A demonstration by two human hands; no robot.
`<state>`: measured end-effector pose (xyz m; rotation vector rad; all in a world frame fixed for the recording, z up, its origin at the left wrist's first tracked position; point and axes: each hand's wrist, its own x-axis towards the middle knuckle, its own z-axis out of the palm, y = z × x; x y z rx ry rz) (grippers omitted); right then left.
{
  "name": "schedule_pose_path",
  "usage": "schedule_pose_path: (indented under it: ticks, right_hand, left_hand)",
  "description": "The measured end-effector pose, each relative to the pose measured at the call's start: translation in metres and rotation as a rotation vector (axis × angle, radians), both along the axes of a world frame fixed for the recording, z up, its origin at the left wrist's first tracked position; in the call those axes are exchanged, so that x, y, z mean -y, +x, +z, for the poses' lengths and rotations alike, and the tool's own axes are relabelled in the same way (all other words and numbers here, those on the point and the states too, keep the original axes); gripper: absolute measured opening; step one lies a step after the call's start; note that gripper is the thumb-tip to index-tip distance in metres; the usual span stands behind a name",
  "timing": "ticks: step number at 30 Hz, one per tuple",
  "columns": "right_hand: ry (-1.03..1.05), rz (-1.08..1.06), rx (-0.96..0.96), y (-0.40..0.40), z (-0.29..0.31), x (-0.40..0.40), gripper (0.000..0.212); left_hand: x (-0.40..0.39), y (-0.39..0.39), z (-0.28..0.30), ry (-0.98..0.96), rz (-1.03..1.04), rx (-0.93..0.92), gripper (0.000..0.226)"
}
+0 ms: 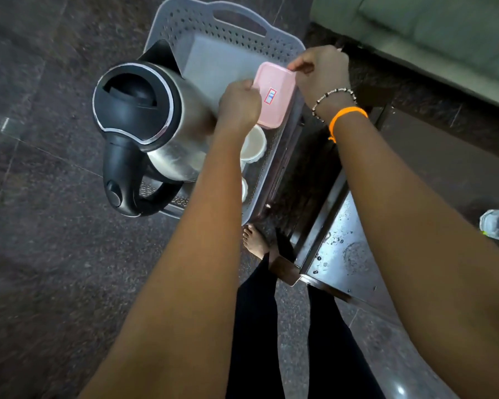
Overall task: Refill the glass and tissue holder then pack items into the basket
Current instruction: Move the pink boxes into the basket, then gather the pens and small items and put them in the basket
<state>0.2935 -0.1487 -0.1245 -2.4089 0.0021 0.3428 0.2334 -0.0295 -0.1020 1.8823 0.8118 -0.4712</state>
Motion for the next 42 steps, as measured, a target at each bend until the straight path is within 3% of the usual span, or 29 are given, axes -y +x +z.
schedule_pose_path:
  ticks: [6, 9, 12, 16, 20, 26, 34, 37, 42]
  right_hand:
    - [0.136, -0.091, 0.013, -0.041, 0.008, 0.026, 0.036]
    - [0.213, -0.189, -0.043, -0.089, 0.012, 0.062, 0.035]
    - [0.265, -0.312, -0.172, -0.142, -0.001, 0.103, 0.030]
    - [0.135, -0.436, -0.261, -0.207, -0.020, 0.186, 0.024]
    - [0.128, -0.597, -0.307, -0.248, -0.039, 0.271, 0.025]
    - [-0.078, -0.778, -0.253, -0.266, -0.063, 0.378, 0.028]
    - [-0.066, -0.626, -0.269, -0.258, -0.106, 0.456, 0.034]
    - [-0.166, -0.466, -0.376, -0.257, -0.119, 0.465, 0.033]
    - [-0.205, -0.470, -0.367, -0.251, -0.122, 0.465, 0.041]
  left_hand:
    - [0.021, -0.026, 0.013, 0.173, 0.081, 0.274, 0.038]
    - [0.062, -0.056, 0.023, 0.117, 0.054, 0.372, 0.028]
    - [0.105, -0.093, 0.017, -0.037, -0.018, 0.293, 0.021]
    - [0.178, -0.139, 0.001, -0.129, -0.246, 0.105, 0.021]
    - [0.250, -0.161, -0.019, -0.105, -0.523, 0.012, 0.025]
    - [0.356, -0.168, -0.049, 0.018, -0.912, -0.096, 0.037]
    - [0.445, -0.172, -0.095, 0.218, -1.231, -0.145, 0.049]
    - [0.458, -0.167, -0.104, 0.289, -1.297, -0.128, 0.046]
    - [0.459, -0.159, -0.114, 0.328, -1.329, -0.060, 0.041]
